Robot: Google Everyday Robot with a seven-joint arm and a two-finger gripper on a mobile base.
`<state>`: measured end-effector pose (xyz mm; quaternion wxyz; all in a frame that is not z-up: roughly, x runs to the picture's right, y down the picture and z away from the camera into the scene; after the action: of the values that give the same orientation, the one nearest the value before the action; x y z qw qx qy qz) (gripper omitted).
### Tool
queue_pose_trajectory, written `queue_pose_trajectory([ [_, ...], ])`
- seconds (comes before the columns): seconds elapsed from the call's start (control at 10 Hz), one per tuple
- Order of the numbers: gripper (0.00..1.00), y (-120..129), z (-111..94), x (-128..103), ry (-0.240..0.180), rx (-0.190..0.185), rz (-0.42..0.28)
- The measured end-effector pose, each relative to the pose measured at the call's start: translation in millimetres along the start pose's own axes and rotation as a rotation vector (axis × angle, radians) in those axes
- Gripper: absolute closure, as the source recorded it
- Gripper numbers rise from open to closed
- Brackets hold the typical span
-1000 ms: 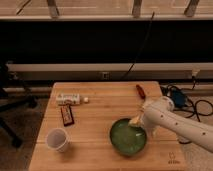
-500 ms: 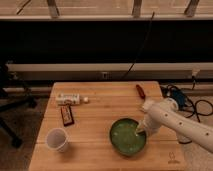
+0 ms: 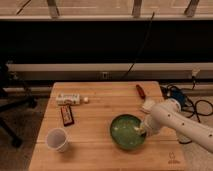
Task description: Pick up the ceramic bowl
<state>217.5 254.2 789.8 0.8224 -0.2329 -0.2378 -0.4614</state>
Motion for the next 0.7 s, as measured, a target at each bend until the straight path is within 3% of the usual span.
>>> queue_pose_trajectory([
  [0.7,1.0,-15.4,-58.6,-3.5,0.045,0.093,-0.06],
])
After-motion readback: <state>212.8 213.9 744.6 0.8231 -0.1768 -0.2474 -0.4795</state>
